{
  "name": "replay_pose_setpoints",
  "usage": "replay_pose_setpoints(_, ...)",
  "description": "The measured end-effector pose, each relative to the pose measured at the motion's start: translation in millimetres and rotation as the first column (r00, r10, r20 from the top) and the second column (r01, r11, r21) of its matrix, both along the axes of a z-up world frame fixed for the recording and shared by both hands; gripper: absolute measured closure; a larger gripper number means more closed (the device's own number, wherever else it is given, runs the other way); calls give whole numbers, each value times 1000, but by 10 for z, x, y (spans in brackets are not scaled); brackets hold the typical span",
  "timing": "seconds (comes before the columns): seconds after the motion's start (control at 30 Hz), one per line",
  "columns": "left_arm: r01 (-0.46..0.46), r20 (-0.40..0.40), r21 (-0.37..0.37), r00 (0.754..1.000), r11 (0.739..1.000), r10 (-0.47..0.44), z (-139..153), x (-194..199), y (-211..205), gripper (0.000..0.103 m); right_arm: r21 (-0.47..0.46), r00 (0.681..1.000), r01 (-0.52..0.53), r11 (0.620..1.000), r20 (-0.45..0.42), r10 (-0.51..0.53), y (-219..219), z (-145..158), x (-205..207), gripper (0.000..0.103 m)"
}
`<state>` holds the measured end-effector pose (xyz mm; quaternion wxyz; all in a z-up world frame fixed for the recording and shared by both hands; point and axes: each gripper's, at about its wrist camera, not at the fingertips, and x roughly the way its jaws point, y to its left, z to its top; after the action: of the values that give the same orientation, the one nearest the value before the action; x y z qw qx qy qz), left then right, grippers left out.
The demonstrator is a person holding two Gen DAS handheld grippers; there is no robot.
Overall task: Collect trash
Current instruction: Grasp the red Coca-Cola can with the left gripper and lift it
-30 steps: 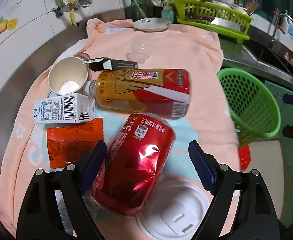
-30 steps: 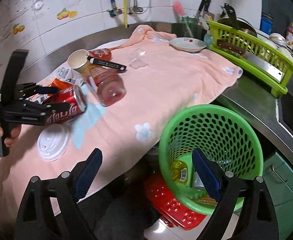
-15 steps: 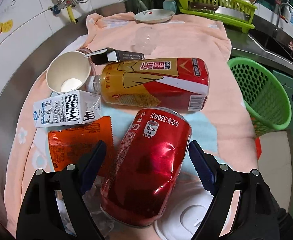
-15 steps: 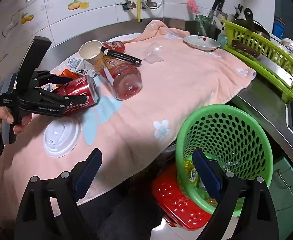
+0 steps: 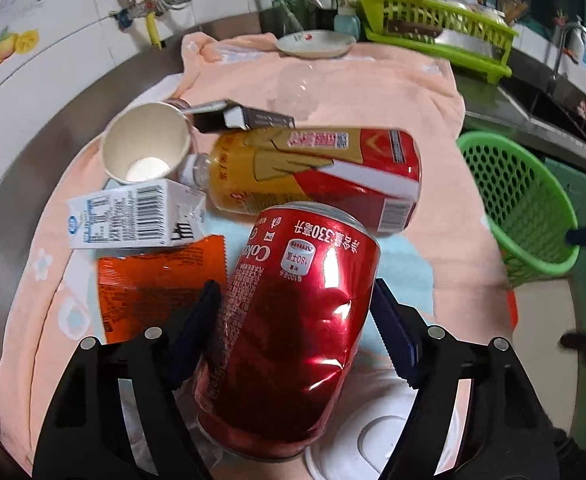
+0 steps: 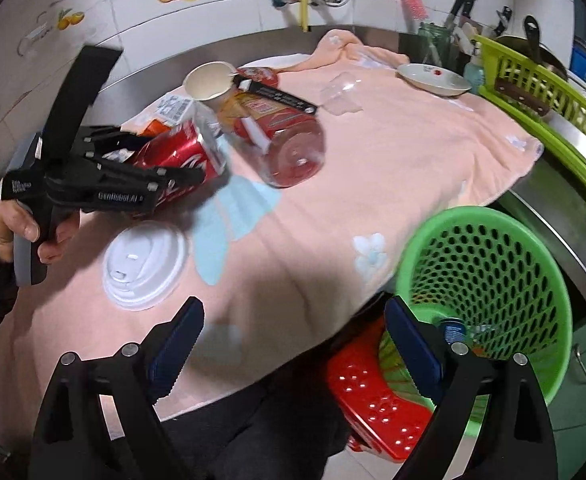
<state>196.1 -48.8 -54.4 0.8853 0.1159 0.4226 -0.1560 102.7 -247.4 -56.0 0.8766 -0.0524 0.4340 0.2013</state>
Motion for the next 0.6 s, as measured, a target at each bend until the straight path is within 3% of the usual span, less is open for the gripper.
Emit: replay_pose_setpoints(0.6, -72, 147, -184, 984, 980, 100, 712, -447, 539, 31, 69, 976, -216, 974, -24, 218, 1073, -233, 22, 15)
